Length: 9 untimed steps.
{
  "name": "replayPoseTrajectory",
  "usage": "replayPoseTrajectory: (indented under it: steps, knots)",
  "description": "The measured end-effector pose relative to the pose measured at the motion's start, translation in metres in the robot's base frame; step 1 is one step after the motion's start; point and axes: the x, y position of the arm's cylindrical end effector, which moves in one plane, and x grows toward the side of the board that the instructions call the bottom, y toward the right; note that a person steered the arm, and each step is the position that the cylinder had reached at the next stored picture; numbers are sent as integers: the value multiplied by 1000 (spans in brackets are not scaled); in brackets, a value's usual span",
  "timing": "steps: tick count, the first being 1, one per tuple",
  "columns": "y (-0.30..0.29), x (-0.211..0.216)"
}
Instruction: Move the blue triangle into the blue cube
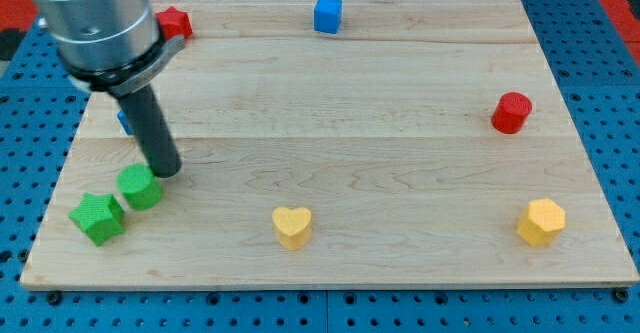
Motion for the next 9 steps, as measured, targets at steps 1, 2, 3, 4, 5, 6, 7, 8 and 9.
replayPoseTrajectory:
  steps: [1, 2, 3, 4, 5, 6, 7, 8, 9]
  knots:
    - [16, -3]
    - [8, -9]
    - [-24, -30]
    - [-20, -56]
    - [-7, -56]
    - [-6, -56]
    - [-4, -27]
    - [-53, -25]
    - [-59, -57]
